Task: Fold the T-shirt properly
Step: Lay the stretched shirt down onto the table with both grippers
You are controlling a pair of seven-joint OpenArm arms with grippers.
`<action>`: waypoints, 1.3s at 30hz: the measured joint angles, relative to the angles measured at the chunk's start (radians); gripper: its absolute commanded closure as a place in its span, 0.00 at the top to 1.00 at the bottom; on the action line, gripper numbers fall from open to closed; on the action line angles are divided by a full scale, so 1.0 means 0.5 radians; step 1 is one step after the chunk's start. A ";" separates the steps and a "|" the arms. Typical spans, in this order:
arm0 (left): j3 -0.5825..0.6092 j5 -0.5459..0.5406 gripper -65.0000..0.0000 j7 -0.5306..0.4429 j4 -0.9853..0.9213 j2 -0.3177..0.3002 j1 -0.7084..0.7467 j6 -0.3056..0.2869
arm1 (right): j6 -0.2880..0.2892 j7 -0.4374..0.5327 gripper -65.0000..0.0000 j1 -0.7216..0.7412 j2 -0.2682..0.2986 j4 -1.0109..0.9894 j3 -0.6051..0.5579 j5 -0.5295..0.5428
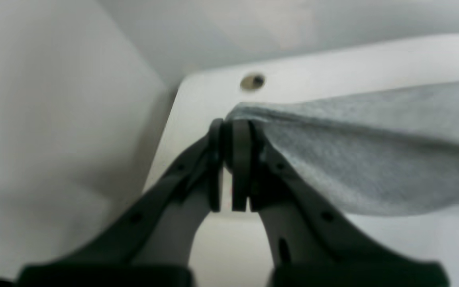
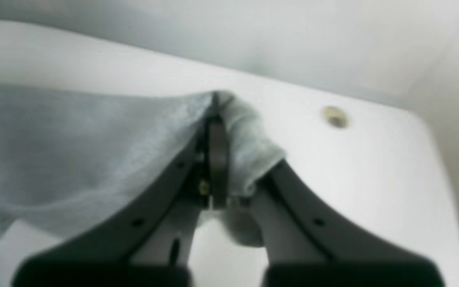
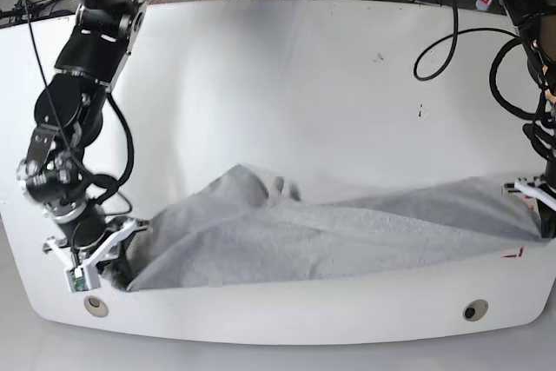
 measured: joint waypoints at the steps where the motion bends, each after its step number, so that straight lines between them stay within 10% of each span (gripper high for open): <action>1: -0.038 0.009 0.00 0.000 0.001 0.020 0.054 -0.036 | 0.005 0.003 0.00 -0.078 -0.031 0.056 0.018 0.056; 15: -0.259 0.115 0.00 -0.175 0.002 0.145 0.636 -0.232 | 0.031 -0.265 0.00 -0.894 -0.266 0.332 0.427 0.670; 29: -0.435 0.119 0.00 -0.323 -0.005 0.216 1.053 -0.243 | 0.021 -0.486 0.00 -1.568 -0.159 0.395 0.693 1.313; 39: -0.459 0.119 0.00 -0.332 -0.005 0.210 1.035 -0.240 | 0.016 -0.499 0.00 -1.433 -0.086 0.202 0.687 1.350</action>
